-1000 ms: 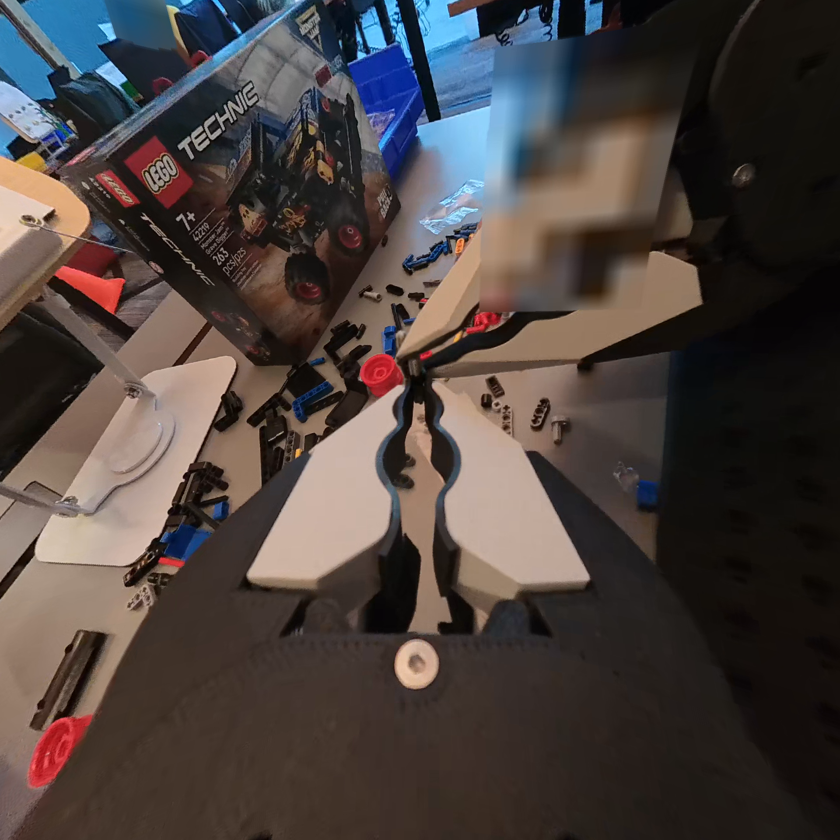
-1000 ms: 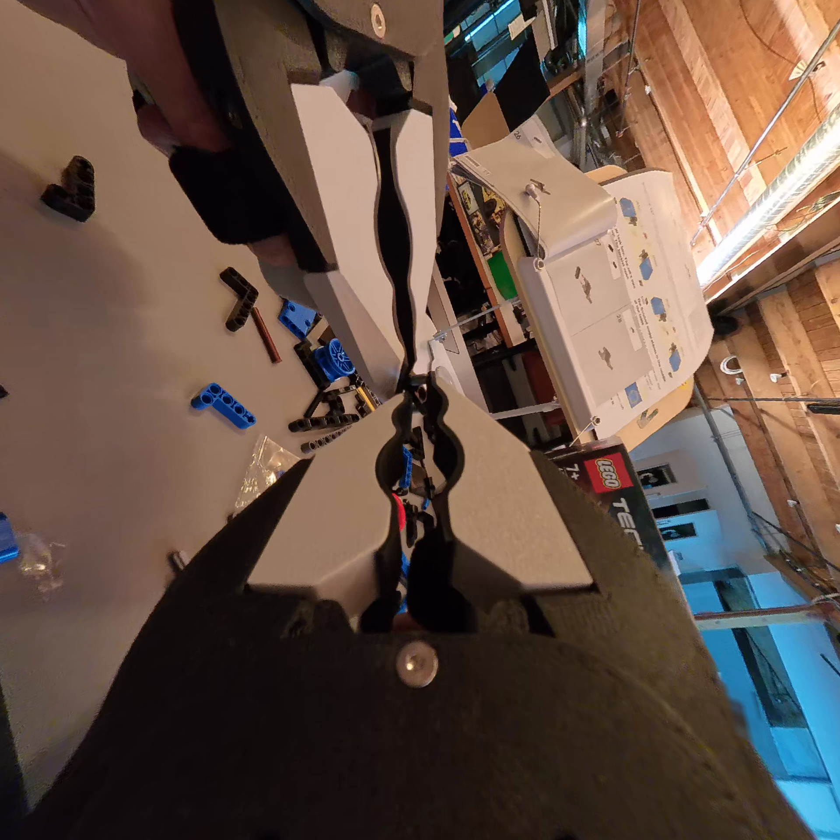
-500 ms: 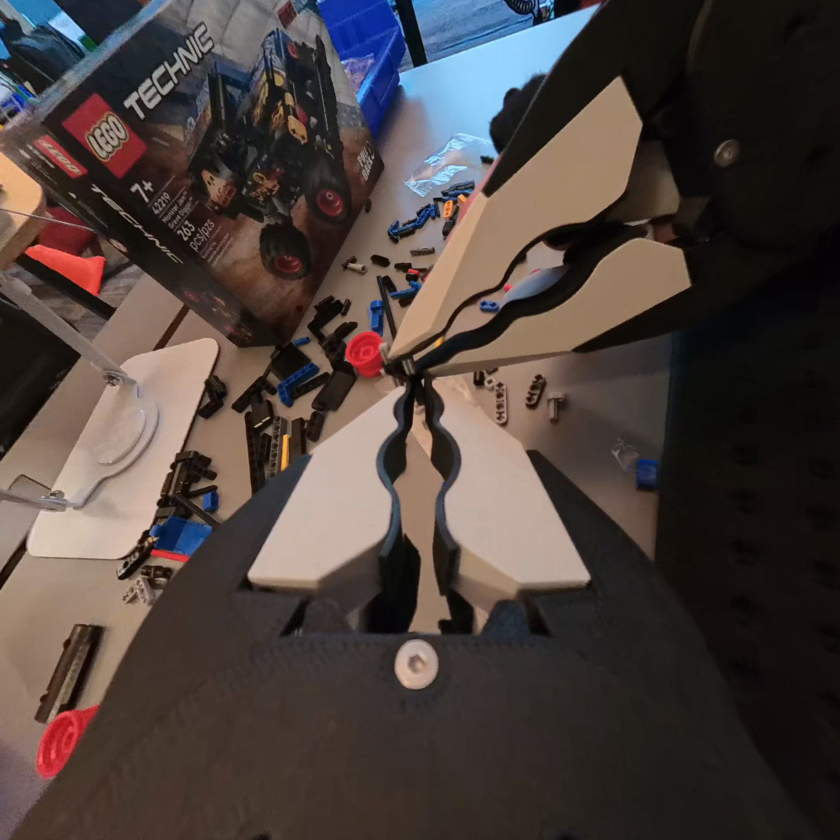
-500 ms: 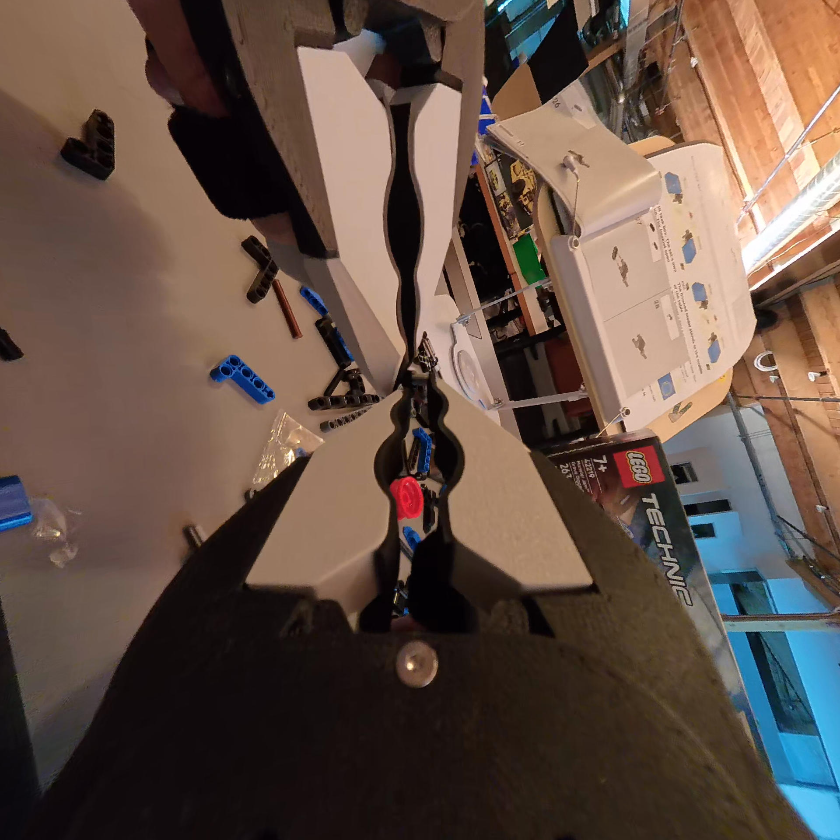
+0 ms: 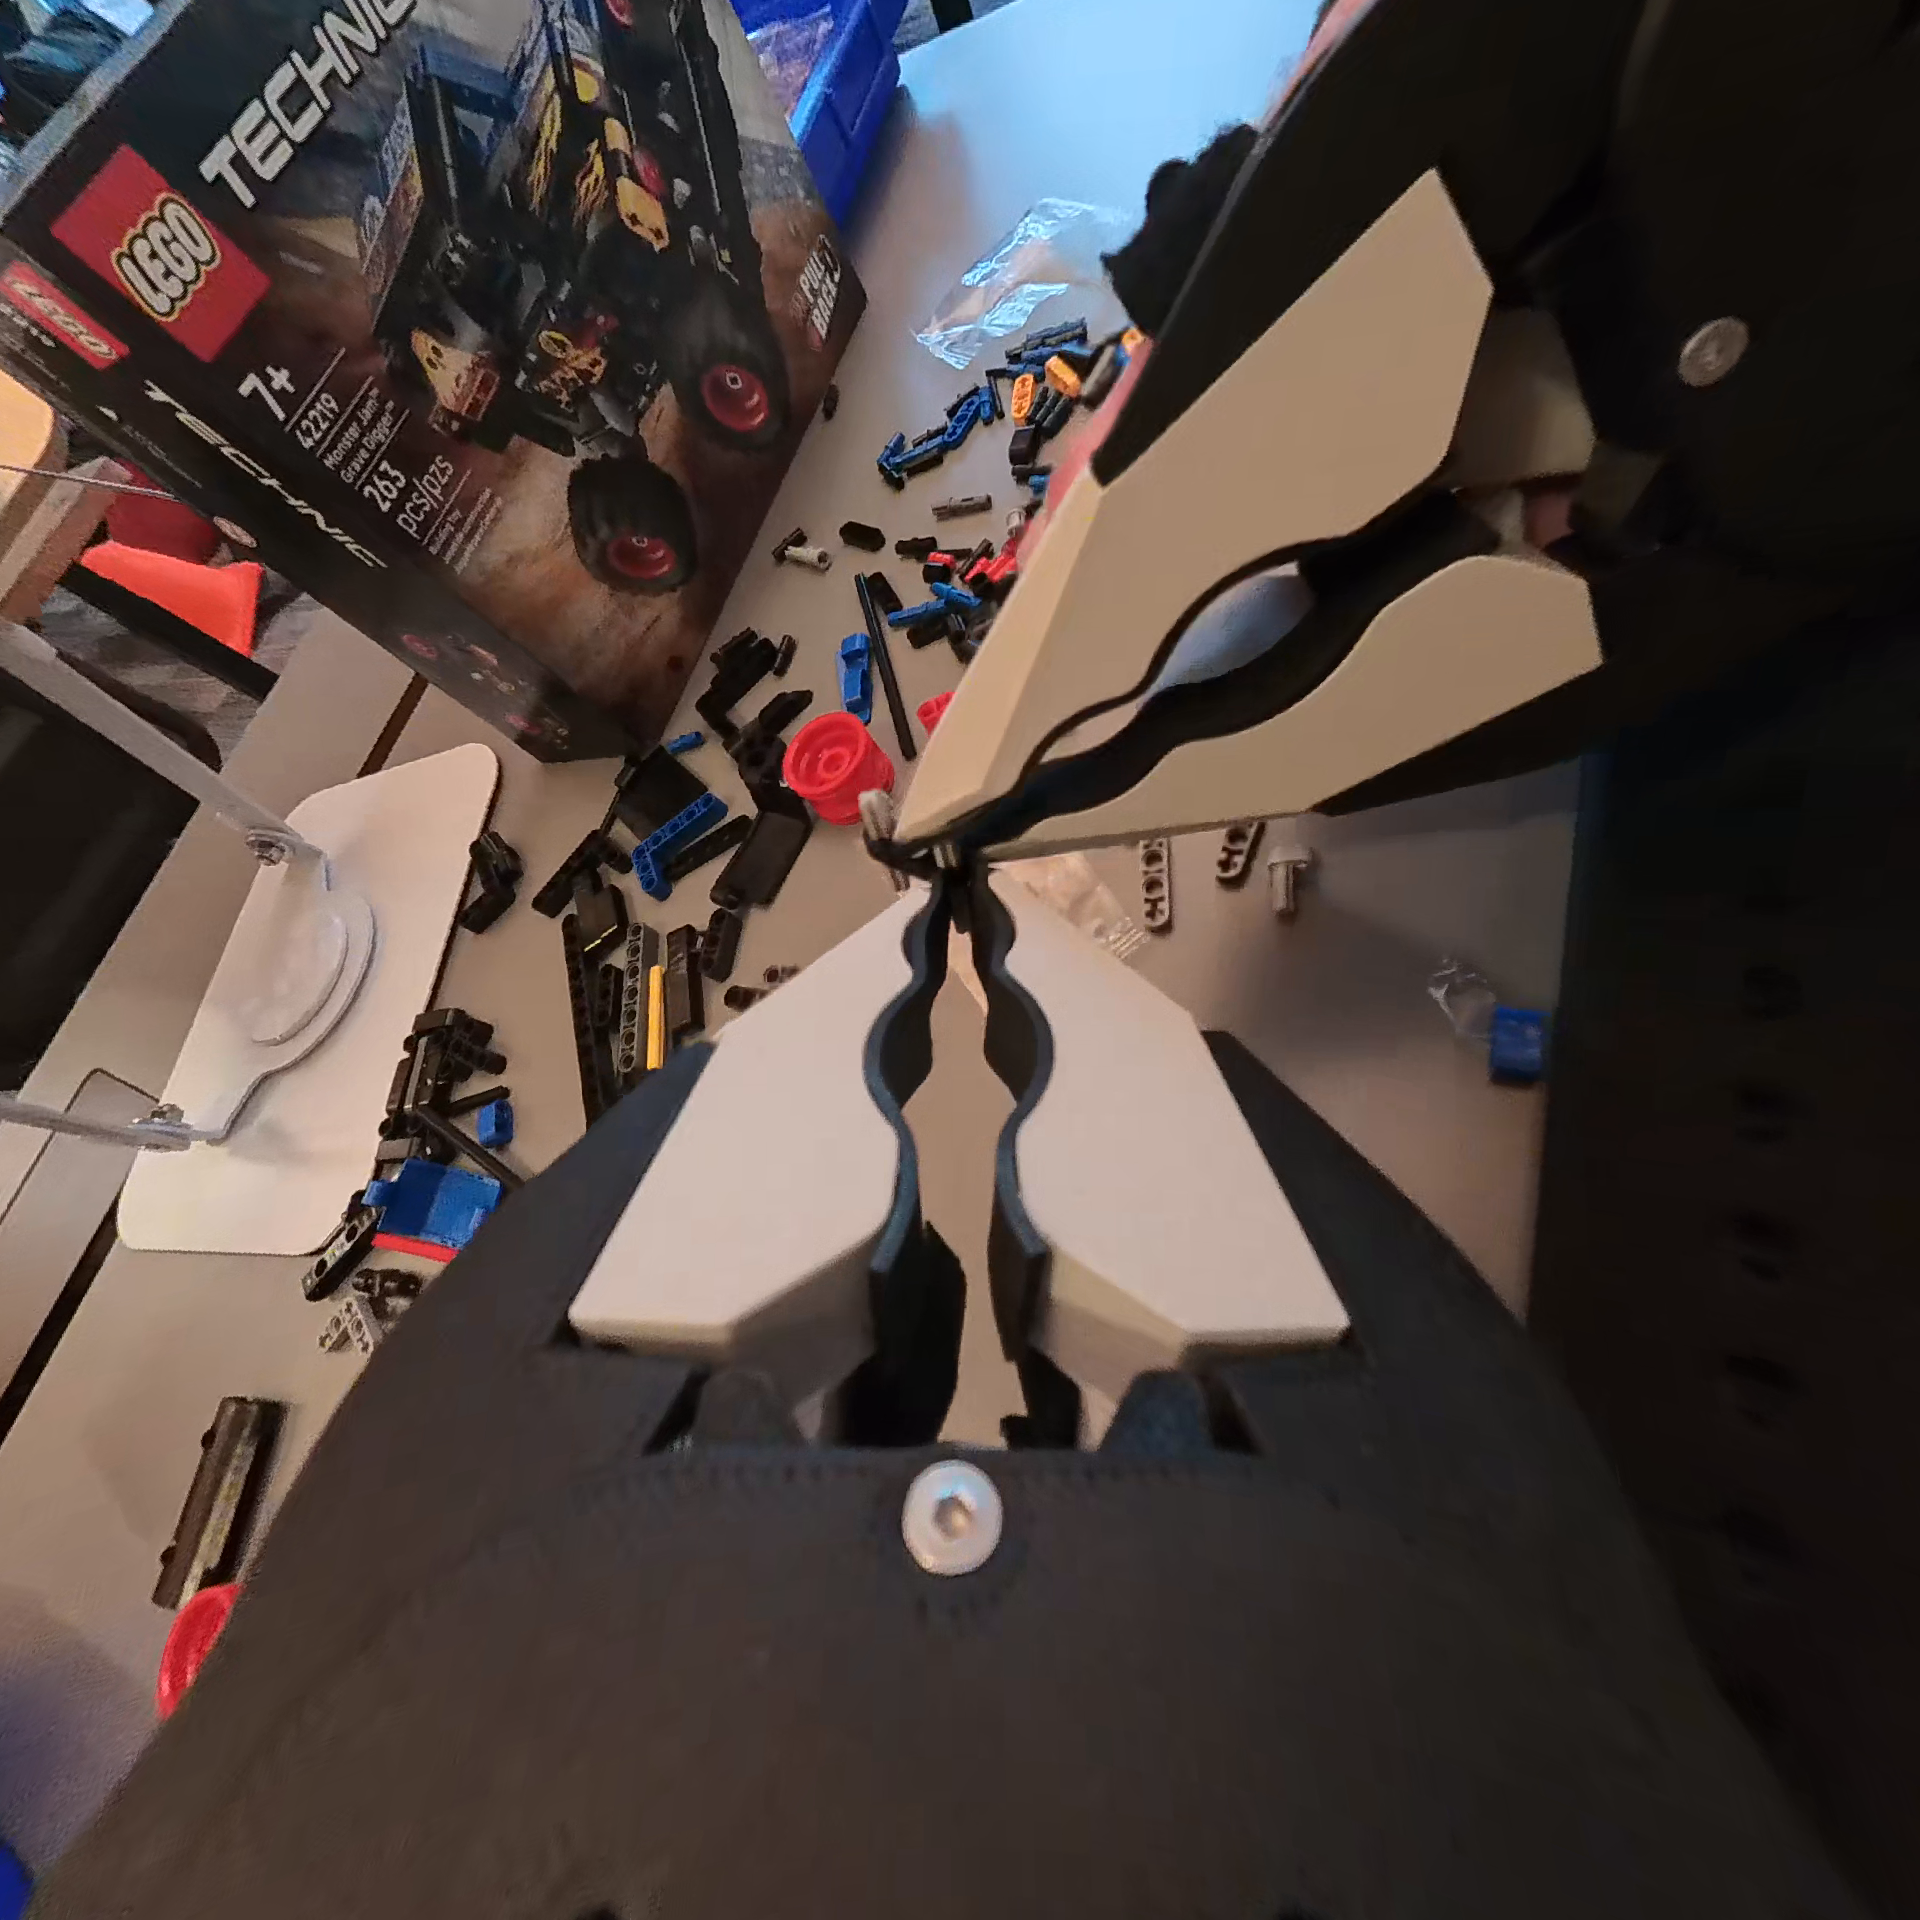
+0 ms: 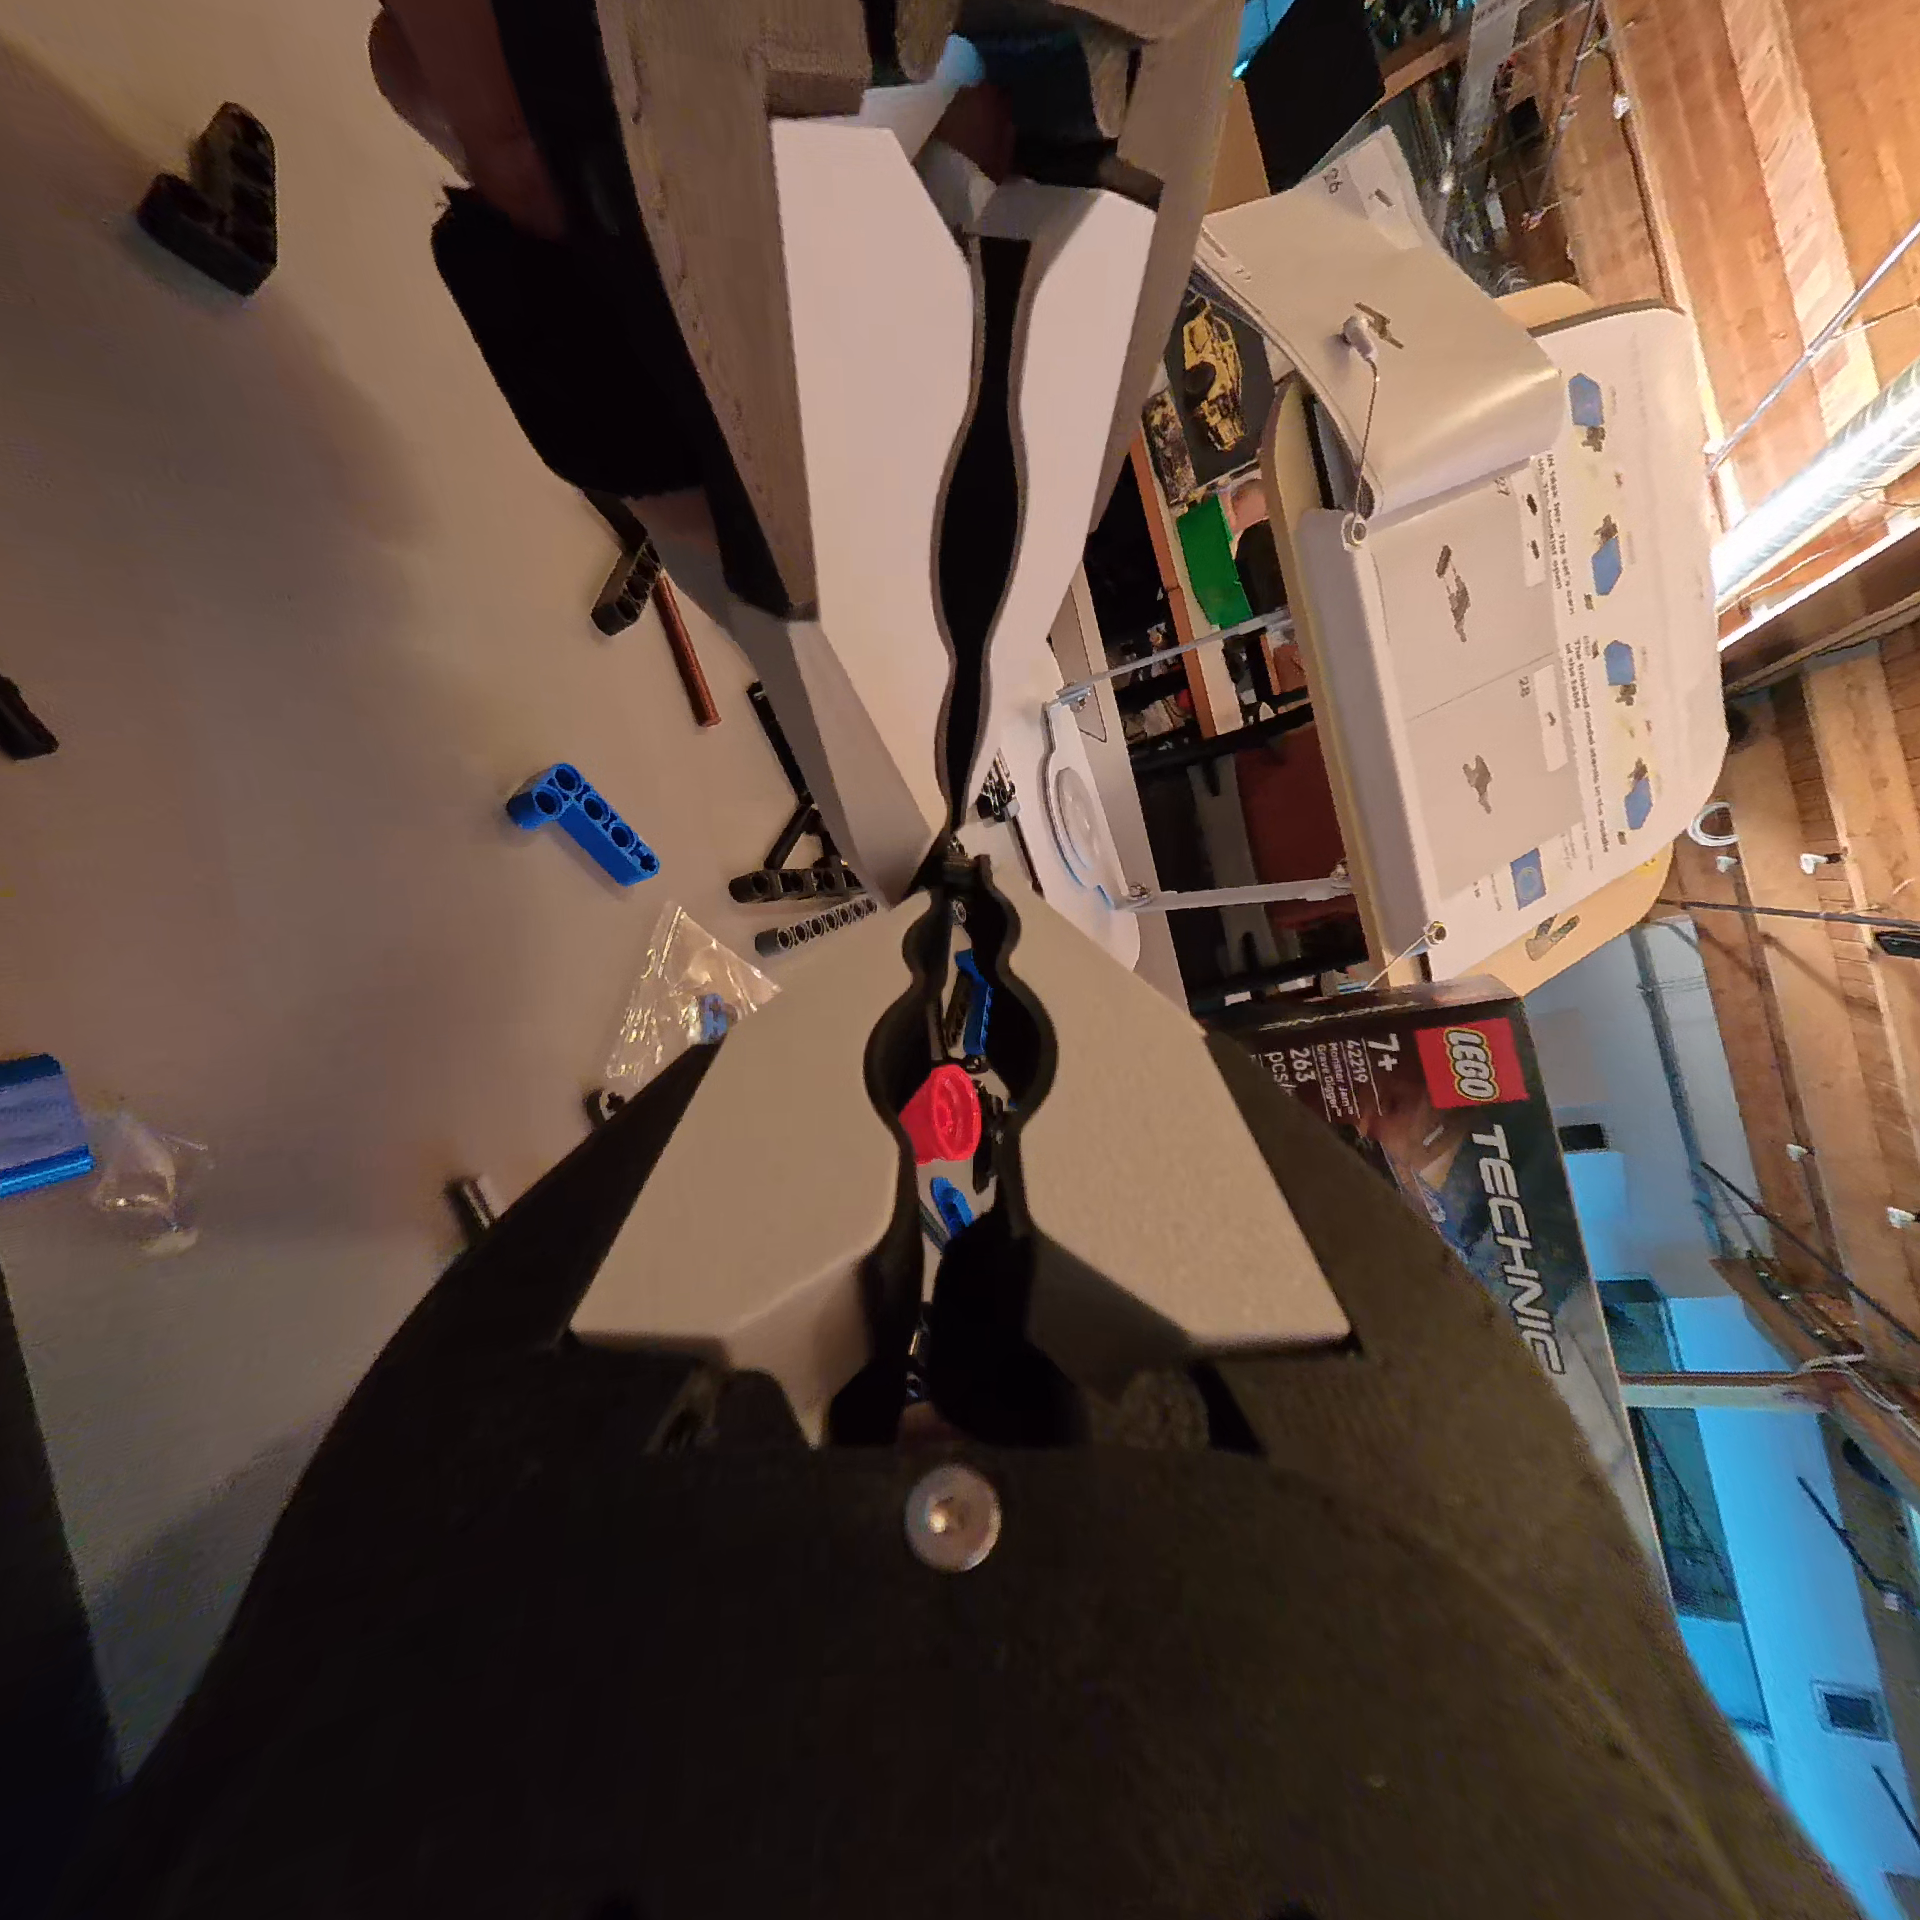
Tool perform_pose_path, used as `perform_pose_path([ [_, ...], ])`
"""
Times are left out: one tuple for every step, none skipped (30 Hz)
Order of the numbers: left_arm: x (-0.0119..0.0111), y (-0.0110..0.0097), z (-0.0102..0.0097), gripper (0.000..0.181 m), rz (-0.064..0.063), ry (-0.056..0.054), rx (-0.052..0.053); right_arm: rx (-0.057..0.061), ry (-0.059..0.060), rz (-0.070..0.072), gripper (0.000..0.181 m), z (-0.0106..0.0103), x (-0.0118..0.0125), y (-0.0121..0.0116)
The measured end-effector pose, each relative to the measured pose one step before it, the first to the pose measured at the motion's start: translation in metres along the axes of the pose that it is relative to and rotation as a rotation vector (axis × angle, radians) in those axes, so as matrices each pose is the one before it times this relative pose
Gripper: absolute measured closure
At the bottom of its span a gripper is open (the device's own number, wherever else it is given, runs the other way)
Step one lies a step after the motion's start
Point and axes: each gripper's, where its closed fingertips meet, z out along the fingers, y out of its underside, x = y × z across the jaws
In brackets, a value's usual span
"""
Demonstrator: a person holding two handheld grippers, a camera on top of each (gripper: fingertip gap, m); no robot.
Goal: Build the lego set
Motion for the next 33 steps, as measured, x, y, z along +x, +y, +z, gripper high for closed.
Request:
perform_pose_path([
  [0.00015,0.00151,0.00085,0.181,0.008,-0.0026,-0.0101,-0.0101,0.0038,-0.0102,0.179,0.00082,-0.0012,0.00088],
  [0.00015,0.001,0.00077,0.181,0.0067,-0.0033,-0.0085,-0.0102,0.0047,-0.0146,0.18,0.00071,-0.00085,0.00069],
  [0.00044,0.00121,0.0008,0.181,0.0031,0.0009,-0.0094,-0.0093,0.0004,-0.0075,0.18,0.00074,-0.00101,0.00088],
  [0.00358,0.00041,0.00079,0.181,-0.0036,0.0228,-0.003,-0.0223,0.0036,-0.0131,0.181,0.00135,-0.00061,0.00341],
  [0.00631,-0.00395,-0.00018,0.181,-0.0145,0.0356,0.0151,-0.0417,-0.0093,-0.0266,0.181,0.0028,-0.00344,0.00771],
  [0.00028,-0.00085,-0.00041,0.181,0.0383,-0.0107,-0.0068,-0.0054,-0.0118,-0.0099,0.181,0.00184,-0.00401,0.00291],
  [-0.00156,-0.00332,-0.00074,0.181,0.0133,-0.022,0.0123,0.0042,0.0075,0.0179,0.181,-0.00126,0.00248,0.00056],
  [-0.00147,-0.00454,-0.00249,0.181,-0.0081,-0.0043,0.0243,0.0237,0.0098,0.0341,0.181,-0.0025,0.00482,-0.00172],
  [0.00096,-0.00013,-0.0007,0.181,-0.0149,0.0266,0.0014,0.0168,-0.0152,0.0432,0.181,-0.00114,0.00038,-0.00096],
  [0.0005,0.00206,0.00056,0.181,-0.0194,0.0241,-0.0018,0.0095,-0.0213,0.0332,0.181,0.00064,-0.00187,0.00035],
  [-0.00209,0.00124,0.00002,0.181,-0.0056,-0.0057,0.0023,0.0029,-0.0107,0.0126,0.181,0.0005,-0.00026,0.0009],
  [-0.00381,-0.00067,-0.00176,0.181,-0.0047,-0.0212,0.0048,0.005,0.008,0.0028,0.181,-0.0009,0.00282,-0.0008],
  [-0.00321,-0.00089,-0.00239,0.179,0.0008,-0.015,0.0067,0.0163,-0.0101,0.0342,0.181,-0.00142,0.00121,-0.00215],
  [0.00129,-0.00205,-0.00153,0.179,-0.015,0.0149,0.0176,0.0177,-0.0244,0.0362,0.181,-0.00088,-0.00087,-0.00098],
  [0.00124,0.00117,0.00009,0.179,-0.0061,0.0089,-0.0002,0.0113,-0.0152,0.006,0.181,-0.00061,-0.00116,0.00011],
  [0.00088,0.00233,0.00065,0.178,0.0091,-0.0025,-0.0071,0.0022,-0.0142,0.01,0.181,0.0,-0.00173,0.00022],
  [0.00123,0.0013,0.00028,0.179,0.0053,0.0003,-0.0044,0.0009,-0.0216,0.0298,0.181,0.00025,-0.00226,0.00055],
  [0.00095,0.00023,-0.00011,0.179,-0.0019,0.0032,0.0005,0.0047,-0.0153,0.0197,0.181,-0.00056,-0.00079,0.00058],
  [0.00036,-0.00045,-0.00027,0.179,-0.009,0.0029,0.0044,-0.0023,-0.0037,0.0082,0.181,-0.00101,0.0015,0.00165],
  [0.00052,0.00084,0.00027,0.179,-0.0097,0.0065,-0.0016,-0.0034,-0.0151,0.0194,0.181,-0.00085,0.00039,0.0018],
  [0.00033,0.00032,0.0002,0.179,-0.0071,0.0042,0.0027,0.0041,-0.024,0.0383,0.18,-0.00078,-0.00038,0.00139],
  [0.00044,0.00003,-0.00006,0.179,-0.0106,0.0068,0.0054,0.0086,-0.0133,0.0331,0.18,-0.00171,0.00146,0.001],
  [0.00071,0.0003,-0.00026,0.179,-0.0101,0.01,0.0042,0.0003,-0.0011,0.0161,0.179,-0.00246,0.00314,0.00162],
  [0.00012,0.00162,-0.0002,0.178,-0.0068,0.0057,-0.0033,-0.0056,-0.005,0.0111,0.178,-0.00306,0.00268,0.00251],
  [0.00026,0.00248,-0.00006,0.178,-0.0054,0.0071,-0.0084,-0.0039,-0.0154,0.0162,0.178,-0.00341,0.00127,0.00283],
  [0.00088,0.0022,-0.00012,0.178,-0.0075,0.0112,-0.0061,-0.0051,-0.0221,0.018,0.177,-0.00384,0.00005,0.00367],
  [0.00292,0.00221,0.0,0.178,-0.0123,0.0247,-0.0084,-0.01,-0.0267,0.0175,0.177,-0.00397,-0.00102,0.00501],
  [0.00489,0.00154,-0.00004,0.178,-0.0277,0.0415,-0.0046,-0.0152,-0.0347,0.0179,0.177,-0.00386,-0.0025,0.00608],
  [0.00499,0.00181,-0.00001,0.178,-0.0323,0.0428,-0.006,-0.0132,-0.0371,0.0136,0.176,-0.00394,-0.00364,0.00548],
  [0.00387,0.00162,0.00014,0.178,-0.0152,0.0276,-0.0065,-0.0111,-0.0289,0.0076,0.176,-0.00377,-0.00338,0.00472],
  [0.00399,0.00243,0.00062,0.178,-0.0041,0.0223,-0.0142,-0.0097,-0.0294,0.0032,0.177,-0.00356,-0.00435,0.00383],
  [0.00535,0.0028,0.00144,0.178,-0.0046,0.0278,-0.0181,-0.0096,-0.0404,0.0012,0.178,-0.00324,-0.00644,0.00316],
  [0.00568,0.00304,0.0022,0.178,-0.0085,0.0282,-0.0162,-0.0066,-0.0358,0.0024,0.178,-0.00272,-0.00621,0.00198],
])
